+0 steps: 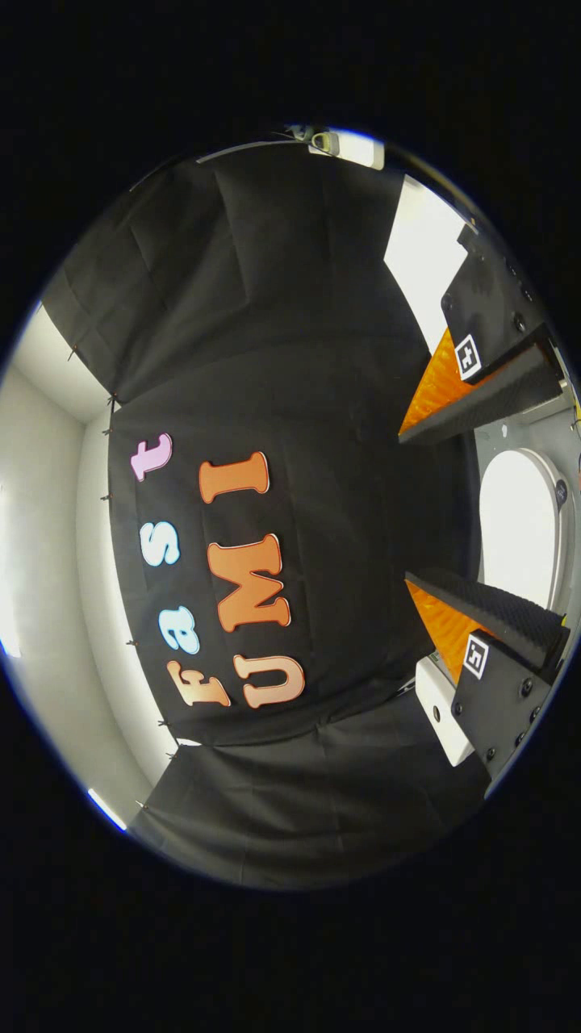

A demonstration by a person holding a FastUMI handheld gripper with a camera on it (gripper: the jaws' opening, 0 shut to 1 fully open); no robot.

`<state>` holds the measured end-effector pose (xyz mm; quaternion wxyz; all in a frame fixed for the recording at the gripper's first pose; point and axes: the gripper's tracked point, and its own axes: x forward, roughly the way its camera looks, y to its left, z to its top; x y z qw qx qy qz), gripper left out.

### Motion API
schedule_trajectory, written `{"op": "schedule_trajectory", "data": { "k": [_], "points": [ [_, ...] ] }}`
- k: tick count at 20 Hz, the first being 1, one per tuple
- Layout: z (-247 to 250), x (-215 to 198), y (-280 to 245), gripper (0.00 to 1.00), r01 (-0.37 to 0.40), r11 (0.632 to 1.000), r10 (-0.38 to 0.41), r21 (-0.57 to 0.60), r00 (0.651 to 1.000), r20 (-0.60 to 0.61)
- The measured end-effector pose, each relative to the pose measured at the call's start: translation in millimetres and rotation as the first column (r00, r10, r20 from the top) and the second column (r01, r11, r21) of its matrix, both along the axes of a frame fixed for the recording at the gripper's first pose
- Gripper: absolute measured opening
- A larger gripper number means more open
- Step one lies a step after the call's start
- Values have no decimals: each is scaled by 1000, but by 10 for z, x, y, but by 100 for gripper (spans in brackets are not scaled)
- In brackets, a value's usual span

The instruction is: Open the toilet lid.

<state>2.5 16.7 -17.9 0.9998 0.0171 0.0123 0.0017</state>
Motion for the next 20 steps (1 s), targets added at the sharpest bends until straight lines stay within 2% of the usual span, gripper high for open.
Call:
{"op": "schedule_trajectory", "data": {
  "k": [12, 20],
  "points": [
    [-827, 33, 118, 98, 90, 988, -78, 122, 992, -100],
    [-1776, 129, 37, 99, 171, 967, -126, 191, 965, -229]
  ]
}}
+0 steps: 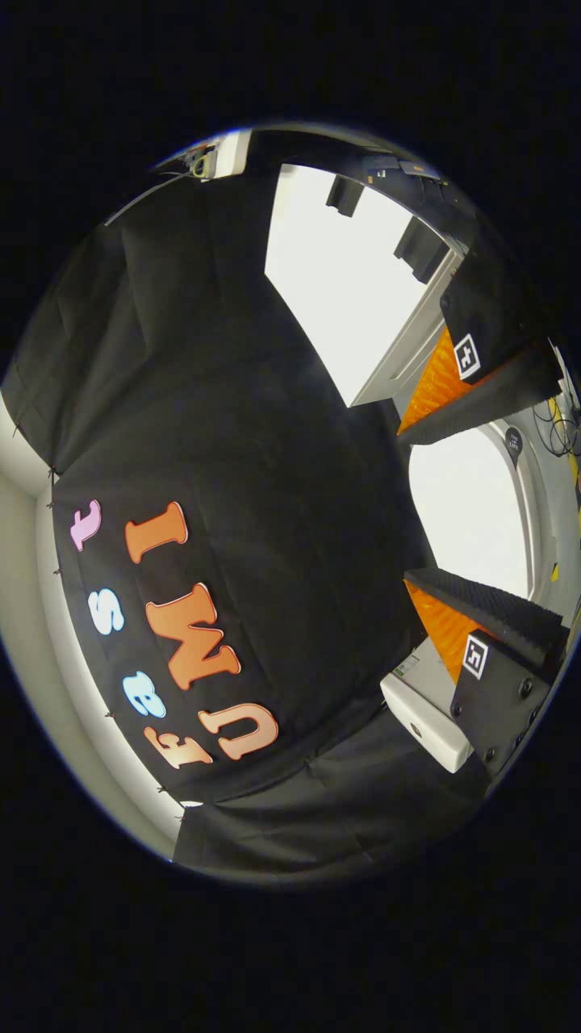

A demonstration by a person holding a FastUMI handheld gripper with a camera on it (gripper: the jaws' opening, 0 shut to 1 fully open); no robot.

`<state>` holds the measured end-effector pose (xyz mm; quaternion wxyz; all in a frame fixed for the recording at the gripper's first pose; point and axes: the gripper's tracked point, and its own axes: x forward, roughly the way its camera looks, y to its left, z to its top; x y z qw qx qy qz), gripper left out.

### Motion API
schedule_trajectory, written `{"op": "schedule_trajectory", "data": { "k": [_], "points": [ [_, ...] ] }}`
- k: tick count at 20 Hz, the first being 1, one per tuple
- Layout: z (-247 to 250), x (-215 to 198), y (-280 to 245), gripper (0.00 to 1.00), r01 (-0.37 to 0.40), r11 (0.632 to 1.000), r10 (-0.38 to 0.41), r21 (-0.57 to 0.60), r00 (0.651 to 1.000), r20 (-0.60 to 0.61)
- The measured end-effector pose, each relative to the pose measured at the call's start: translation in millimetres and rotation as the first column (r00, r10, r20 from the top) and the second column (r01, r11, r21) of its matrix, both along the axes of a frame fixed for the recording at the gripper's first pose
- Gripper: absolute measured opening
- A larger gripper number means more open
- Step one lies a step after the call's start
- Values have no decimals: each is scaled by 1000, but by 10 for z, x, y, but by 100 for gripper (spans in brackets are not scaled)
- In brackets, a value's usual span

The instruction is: Open the toilet lid.

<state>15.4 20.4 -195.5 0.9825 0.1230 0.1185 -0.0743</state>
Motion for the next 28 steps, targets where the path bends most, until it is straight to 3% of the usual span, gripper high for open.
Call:
{"op": "schedule_trajectory", "data": {
  "k": [12, 16, 22, 28],
  "points": [
    [-1203, -72, -300, 99, 127, 982, -108, 141, 985, -134],
    [-1715, -120, -322, 99, 174, 963, -131, 205, 969, -208],
    [-2523, -287, -243, 99, 198, 949, -98, 245, 925, -367],
    [-3117, -292, -295, 99, 287, 899, -126, 331, 894, -431]
  ]
}}
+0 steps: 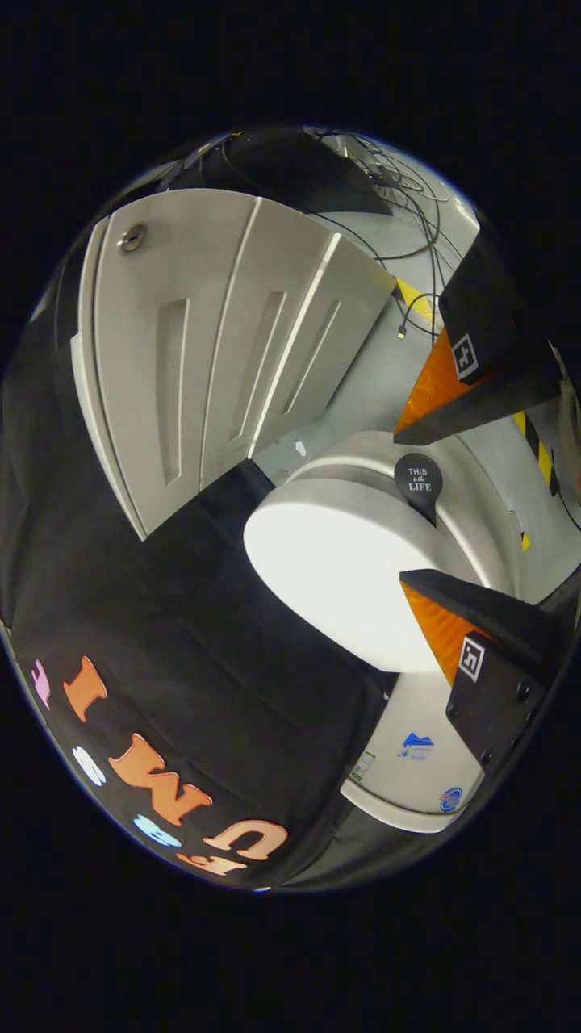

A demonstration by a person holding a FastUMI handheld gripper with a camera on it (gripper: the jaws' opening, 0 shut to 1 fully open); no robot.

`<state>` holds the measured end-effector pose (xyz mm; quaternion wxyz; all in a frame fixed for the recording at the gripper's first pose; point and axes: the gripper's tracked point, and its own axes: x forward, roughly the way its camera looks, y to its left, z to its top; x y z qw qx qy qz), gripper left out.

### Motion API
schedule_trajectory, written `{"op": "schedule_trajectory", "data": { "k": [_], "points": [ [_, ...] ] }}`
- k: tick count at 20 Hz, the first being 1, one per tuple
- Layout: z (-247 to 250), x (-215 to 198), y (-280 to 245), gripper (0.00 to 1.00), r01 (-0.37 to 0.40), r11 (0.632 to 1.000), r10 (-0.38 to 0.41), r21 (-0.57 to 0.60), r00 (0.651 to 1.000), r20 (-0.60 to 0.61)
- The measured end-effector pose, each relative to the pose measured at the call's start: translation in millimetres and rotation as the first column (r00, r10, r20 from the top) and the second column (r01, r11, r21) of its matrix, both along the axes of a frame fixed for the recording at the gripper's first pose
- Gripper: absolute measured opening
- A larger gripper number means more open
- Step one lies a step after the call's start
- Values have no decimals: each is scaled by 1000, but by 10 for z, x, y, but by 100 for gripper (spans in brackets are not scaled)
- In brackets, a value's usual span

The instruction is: Open the toilet lid.

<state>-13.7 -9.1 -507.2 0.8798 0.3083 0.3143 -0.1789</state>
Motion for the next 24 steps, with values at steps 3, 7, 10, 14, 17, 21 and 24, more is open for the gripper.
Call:
{"op": "schedule_trajectory", "data": {
  "k": [3, 7, 10, 14, 17, 21, 24],
  "points": [
    [-200, 30, -25, 99, 72, 994, -73, 80, 997, 7],
    [-397, 95, -131, 92, 118, 978, -121, 172, 993, 7],
    [-487, 170, -92, 77, 124, 961, -132, 247, 991, 16],
    [-523, 260, -76, 52, 134, 935, -156, 329, 987, 42],
    [-538, 252, -95, 35, 174, 900, -209, 401, 977, 45],
    [-443, 310, -92, 19, 201, 842, -267, 501, 962, 63],
    [-385, 271, -71, 8, 198, 870, -251, 451, 966, 59]
  ]
}}
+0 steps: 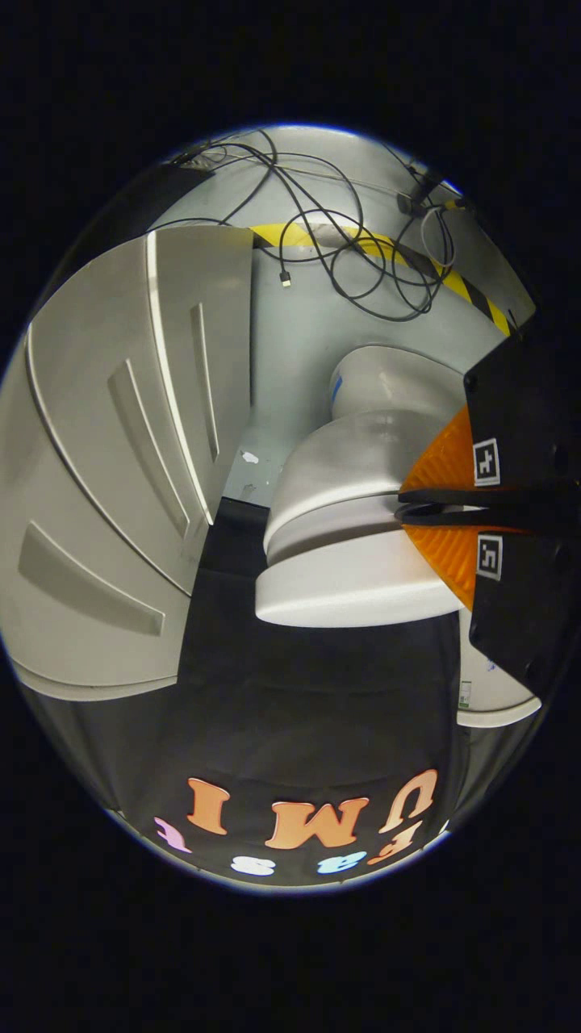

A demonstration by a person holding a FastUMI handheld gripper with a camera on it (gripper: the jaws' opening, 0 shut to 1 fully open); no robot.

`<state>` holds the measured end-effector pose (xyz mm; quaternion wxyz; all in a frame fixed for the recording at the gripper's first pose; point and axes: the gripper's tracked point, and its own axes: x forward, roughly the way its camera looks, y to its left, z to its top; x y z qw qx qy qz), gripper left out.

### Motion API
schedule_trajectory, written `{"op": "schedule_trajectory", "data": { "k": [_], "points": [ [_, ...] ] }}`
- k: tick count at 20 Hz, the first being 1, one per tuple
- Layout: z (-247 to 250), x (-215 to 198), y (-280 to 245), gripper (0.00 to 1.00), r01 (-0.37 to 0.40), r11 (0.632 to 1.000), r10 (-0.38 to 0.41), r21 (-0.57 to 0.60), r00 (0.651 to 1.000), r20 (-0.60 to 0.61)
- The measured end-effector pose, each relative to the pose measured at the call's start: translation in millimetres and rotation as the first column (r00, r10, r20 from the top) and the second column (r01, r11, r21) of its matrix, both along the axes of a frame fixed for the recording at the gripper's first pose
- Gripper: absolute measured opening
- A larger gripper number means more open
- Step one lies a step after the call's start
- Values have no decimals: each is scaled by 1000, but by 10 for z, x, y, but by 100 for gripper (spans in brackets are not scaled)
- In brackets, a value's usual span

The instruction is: Open the toilet lid.

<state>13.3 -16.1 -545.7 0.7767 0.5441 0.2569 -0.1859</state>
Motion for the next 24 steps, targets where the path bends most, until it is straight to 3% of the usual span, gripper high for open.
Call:
{"op": "schedule_trajectory", "data": {
  "k": [4, 10, 18, 24],
  "points": [
    [85, -4, 55, 9, 1, 1000, -2, -25, 999, -44],
    [423, 71, 153, 8, -54, 994, 51, -99, 998, -35],
    [914, 230, 314, 8, -66, 976, 72, -207, 997, 22],
    [1250, 292, 510, 8, -112, 939, 126, -326, 992, 22]
  ]
}}
